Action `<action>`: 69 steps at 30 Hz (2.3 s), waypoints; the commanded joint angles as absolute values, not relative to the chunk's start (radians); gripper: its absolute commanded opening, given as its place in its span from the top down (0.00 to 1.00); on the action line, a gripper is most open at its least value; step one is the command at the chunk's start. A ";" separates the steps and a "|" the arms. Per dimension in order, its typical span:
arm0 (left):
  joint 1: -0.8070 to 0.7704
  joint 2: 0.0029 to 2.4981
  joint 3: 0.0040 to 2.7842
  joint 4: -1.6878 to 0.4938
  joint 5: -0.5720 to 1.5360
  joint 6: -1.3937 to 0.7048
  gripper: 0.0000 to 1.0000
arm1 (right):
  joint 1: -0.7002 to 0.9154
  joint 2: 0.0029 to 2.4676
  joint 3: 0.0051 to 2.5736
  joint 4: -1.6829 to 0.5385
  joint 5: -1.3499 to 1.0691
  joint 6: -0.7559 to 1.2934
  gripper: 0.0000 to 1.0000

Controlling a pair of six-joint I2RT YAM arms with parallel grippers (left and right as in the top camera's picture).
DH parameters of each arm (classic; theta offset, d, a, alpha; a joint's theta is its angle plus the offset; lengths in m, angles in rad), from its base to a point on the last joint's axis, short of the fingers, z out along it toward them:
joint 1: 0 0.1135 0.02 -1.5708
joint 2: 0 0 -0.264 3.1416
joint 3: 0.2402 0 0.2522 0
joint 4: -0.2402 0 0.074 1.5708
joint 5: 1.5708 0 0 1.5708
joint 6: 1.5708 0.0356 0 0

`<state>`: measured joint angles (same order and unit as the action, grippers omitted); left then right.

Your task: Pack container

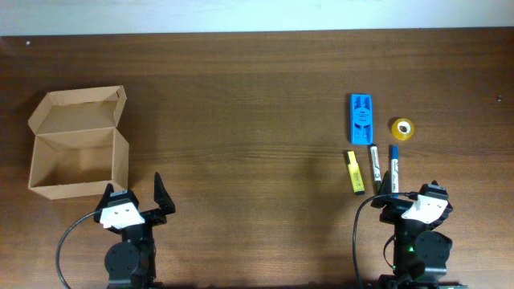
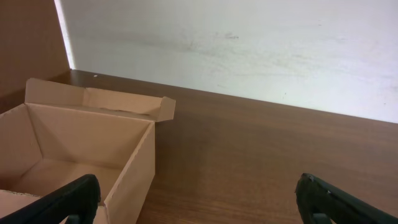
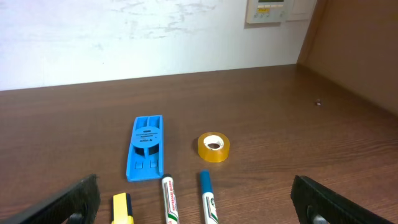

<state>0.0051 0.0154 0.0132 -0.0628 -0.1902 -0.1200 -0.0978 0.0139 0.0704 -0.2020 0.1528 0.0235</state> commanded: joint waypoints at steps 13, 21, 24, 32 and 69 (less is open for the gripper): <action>0.001 0.005 0.009 -0.064 -0.179 -0.118 0.00 | -0.105 0.004 0.062 -0.202 0.158 0.026 0.01; 0.001 0.005 0.009 -0.064 -0.179 -0.118 0.00 | -0.105 0.004 0.062 -0.202 0.158 0.026 0.01; 0.001 0.005 0.009 -0.064 -0.179 -0.118 0.00 | -0.105 0.004 0.062 -0.202 0.158 0.026 0.01; 0.001 0.005 0.009 -0.064 -0.179 -0.118 0.00 | -0.105 0.004 0.062 -0.202 0.158 0.026 0.01; 0.001 0.084 0.037 -0.116 0.354 -0.119 0.00 | -0.105 0.004 0.062 -0.202 0.158 0.026 0.01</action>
<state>0.0051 0.0509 0.0216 -0.0872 0.1486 -0.1204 -0.0978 0.0139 0.0704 -0.2020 0.1528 0.0231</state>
